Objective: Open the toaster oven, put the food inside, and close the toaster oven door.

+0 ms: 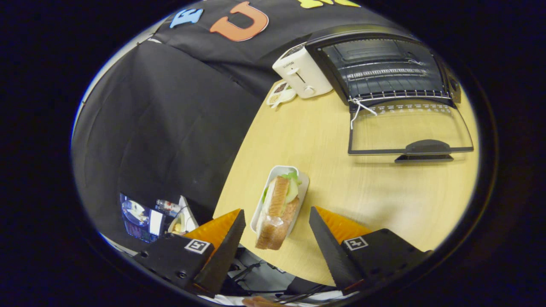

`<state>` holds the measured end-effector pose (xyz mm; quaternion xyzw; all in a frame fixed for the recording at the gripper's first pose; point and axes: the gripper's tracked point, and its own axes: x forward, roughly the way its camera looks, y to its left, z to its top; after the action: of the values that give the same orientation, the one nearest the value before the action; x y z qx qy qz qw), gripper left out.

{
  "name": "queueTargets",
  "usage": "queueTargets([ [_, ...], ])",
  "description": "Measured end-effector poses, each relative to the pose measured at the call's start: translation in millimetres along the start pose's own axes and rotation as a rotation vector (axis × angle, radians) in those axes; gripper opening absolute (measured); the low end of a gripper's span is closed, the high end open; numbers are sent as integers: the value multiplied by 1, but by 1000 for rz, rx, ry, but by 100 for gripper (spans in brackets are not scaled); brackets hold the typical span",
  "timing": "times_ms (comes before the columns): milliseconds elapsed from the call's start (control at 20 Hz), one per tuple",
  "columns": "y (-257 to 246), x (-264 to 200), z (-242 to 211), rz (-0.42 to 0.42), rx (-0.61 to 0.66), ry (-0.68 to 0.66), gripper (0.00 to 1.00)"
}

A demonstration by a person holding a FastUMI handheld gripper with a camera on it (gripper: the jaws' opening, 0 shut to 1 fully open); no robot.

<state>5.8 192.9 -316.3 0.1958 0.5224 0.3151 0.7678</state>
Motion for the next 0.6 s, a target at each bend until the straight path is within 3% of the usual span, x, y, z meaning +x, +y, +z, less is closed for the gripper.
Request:
queueTargets([
  [150,1,7,-5,10,20,47,91],
  [250,-3,14,-5,-2,23,59,81],
  [450,-3,18,-7,23,57,70,51],
  [600,-1,17,-3,59,97,49,43],
])
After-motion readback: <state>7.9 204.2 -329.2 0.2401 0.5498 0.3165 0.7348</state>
